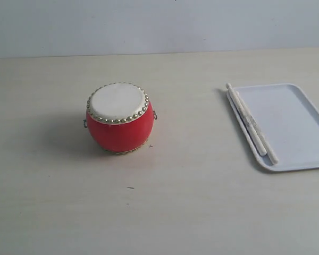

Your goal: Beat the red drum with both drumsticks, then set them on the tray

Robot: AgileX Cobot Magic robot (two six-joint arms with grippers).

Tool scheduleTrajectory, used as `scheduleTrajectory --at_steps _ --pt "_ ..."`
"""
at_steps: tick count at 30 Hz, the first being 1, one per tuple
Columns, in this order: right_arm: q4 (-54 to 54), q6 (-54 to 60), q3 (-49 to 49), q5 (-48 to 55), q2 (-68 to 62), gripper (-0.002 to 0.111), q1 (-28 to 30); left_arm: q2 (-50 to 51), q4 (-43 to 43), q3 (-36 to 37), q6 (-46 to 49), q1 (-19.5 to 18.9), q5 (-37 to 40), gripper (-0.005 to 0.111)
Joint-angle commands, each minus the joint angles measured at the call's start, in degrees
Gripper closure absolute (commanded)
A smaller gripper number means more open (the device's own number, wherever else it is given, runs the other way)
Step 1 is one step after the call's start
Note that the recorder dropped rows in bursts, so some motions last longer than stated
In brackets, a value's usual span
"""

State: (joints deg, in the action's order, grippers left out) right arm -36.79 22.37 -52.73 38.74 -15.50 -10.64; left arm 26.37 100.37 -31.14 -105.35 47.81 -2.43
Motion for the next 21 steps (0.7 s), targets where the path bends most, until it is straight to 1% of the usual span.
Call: scheduleTrajectory --at_steps 1,2,3,4,6,7,9,11,17,20,21 --pt "-16.1 14.3 15.0 -5.8 10.5 0.108 0.0 -7.6 -0.4 10.2 -1.7 0.1 0.7 0.107" --pt "-20.7 18.7 20.7 -5.9 13.6 0.108 0.0 -9.6 -0.4 12.8 -2.7 0.1 0.7 0.107" --pt "-23.2 21.1 23.6 -6.3 15.1 0.108 0.0 -11.0 -0.4 14.7 -3.0 0.1 0.7 0.107" --pt "-28.2 25.0 29.1 -7.8 15.5 0.108 0.0 -13.1 -0.4 17.1 -3.0 0.1 1.1 0.107" --pt "-37.6 35.0 37.4 -9.8 15.5 0.108 0.0 -16.3 -0.4 20.2 -3.3 0.1 1.5 0.107" --pt "-44.4 43.2 42.1 -11.0 15.5 0.108 0.0 -17.7 -0.4 21.5 -4.6 0.1 2.1 0.107" --pt "-55.9 54.9 48.2 -11.6 15.5 0.108 0.0 -19.6 -0.4 23.1 -4.7 0.1 2.4 0.107" --pt "-60.9 60.8 52.5 -11.6 15.5 0.108 0.0 -20.5 -0.4 24.9 -4.7 0.1 2.4 0.107" --pt "-57.2 61.8 52.7 -13.0 15.5 0.108 0.0 -20.7 -0.4 31.1 -5.1 0.1 4.3 0.107" --pt "-53.6 61.1 52.7 -13.0 15.5 0.108 0.0 -20.7 -0.4 31.1 -5.2 0.1 4.1 0.107" --pt "-52.1 60.2 52.7 -13.0 15.5 0.108 0.0 -20.4 -0.4 31.1 -5.2 0.1 2.4 0.107"
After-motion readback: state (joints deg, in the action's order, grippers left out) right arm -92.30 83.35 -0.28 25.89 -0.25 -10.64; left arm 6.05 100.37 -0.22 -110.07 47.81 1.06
